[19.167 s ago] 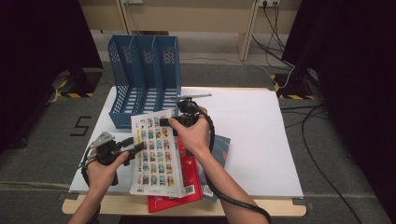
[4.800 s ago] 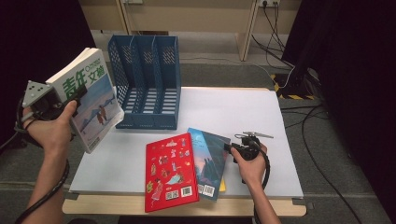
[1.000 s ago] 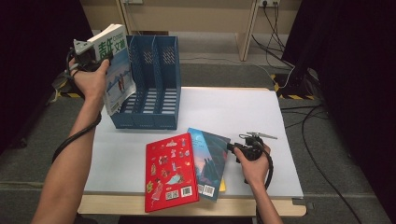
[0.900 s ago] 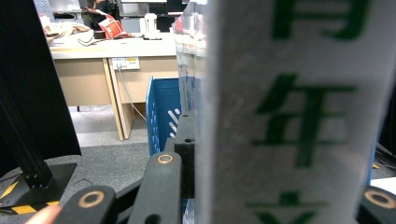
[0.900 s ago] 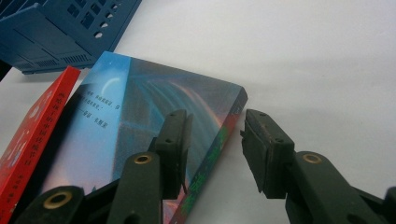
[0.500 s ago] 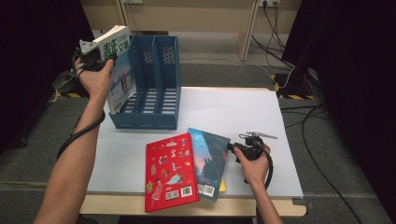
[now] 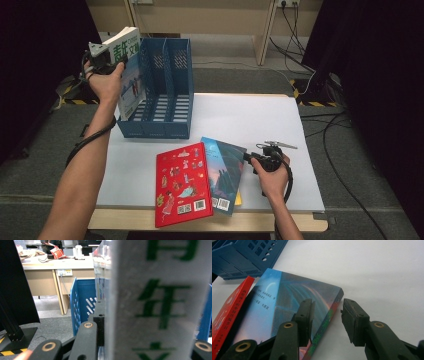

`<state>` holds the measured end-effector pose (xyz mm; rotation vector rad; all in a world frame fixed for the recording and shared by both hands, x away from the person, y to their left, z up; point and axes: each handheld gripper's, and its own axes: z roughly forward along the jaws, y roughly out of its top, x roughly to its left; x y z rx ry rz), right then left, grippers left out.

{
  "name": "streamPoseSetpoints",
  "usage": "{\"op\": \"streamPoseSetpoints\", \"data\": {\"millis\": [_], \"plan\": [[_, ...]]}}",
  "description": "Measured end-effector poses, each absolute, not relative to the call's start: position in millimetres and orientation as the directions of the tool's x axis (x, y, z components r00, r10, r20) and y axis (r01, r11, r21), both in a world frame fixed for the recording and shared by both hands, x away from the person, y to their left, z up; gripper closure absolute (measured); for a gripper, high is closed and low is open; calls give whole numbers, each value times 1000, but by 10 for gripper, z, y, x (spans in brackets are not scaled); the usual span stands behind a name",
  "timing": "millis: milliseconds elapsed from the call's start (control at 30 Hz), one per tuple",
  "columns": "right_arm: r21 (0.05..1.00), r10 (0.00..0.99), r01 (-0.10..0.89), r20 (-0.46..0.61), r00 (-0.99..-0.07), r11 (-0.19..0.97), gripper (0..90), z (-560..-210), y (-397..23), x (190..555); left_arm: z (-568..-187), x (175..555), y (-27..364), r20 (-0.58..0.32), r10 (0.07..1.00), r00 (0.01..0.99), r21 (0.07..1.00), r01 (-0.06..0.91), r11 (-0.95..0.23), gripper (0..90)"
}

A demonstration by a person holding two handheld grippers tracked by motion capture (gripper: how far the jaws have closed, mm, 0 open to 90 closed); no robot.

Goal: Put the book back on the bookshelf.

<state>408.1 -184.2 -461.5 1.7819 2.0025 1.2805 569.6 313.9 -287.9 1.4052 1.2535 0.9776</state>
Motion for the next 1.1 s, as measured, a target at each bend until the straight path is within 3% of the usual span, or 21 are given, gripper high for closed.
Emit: {"op": "streamPoseSetpoints", "data": {"millis": [1100], "plan": [[676, 875, 733, 402, -272, -83, 605, -4614, -1853, 4083, -3085, 5850, 3035, -74, 986, 147, 979, 199, 43, 734]]}}
